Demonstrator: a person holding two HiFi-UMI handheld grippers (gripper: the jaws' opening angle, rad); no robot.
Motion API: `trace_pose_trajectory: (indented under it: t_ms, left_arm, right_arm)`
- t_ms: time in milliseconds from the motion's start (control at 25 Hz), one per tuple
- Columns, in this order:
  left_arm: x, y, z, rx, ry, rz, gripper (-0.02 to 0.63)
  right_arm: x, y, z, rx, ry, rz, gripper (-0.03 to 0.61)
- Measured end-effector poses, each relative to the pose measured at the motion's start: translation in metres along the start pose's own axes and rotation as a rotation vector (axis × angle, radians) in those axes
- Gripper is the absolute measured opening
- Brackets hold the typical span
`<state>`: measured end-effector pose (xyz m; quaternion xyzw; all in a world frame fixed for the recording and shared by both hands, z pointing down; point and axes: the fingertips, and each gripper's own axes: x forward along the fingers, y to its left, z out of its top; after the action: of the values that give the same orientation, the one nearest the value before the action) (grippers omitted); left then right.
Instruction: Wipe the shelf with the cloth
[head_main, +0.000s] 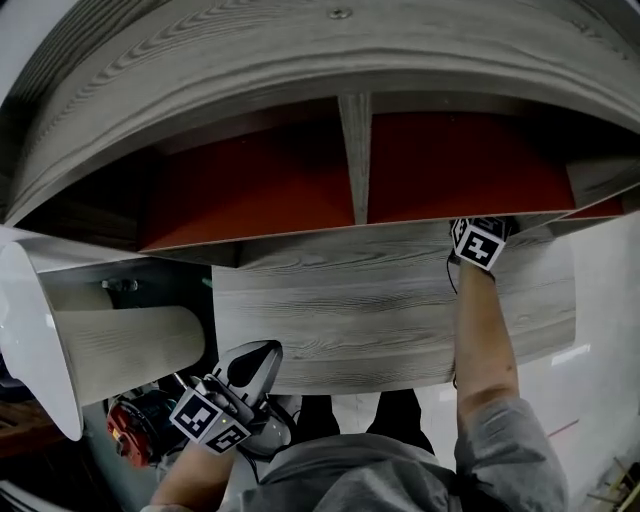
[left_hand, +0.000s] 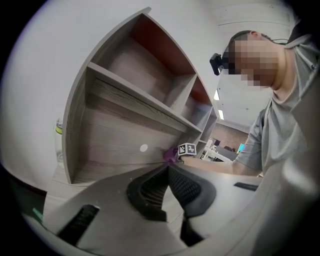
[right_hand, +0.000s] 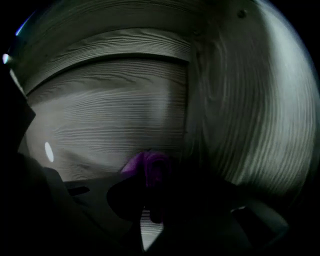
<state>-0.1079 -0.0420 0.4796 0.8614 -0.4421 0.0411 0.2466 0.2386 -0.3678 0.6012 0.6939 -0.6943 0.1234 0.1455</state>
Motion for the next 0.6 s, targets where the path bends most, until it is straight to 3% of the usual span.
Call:
trace_pose_trajectory:
  t_ms: [200, 320, 440, 600]
  left_arm:
    - [-0.007, 0.004, -0.002, -0.008, -0.006, 0.013, 0.014]
    - [-0.027, 0.016, -0.003, -0.02, -0.029, 0.034, 0.014]
    - [-0.054, 0.033, -0.009, -0.042, -0.049, 0.065, 0.014]
    - [-0.101, 0.055, -0.018, -0.076, -0.08, 0.122, 0.014]
  right_arm:
    - [0.002, -0.01, 0.0, 0.091, 0.024, -0.048, 0.069]
    - [-0.006, 0.019, 0.002, 0.081, 0.028, -0.01, 0.067]
    - [-0.024, 0.129, -0.011, -0.111, 0.013, 0.198, 0.067]
    - [-0.067, 0.346, -0.047, -0.463, -0.023, 0.577, 0.069]
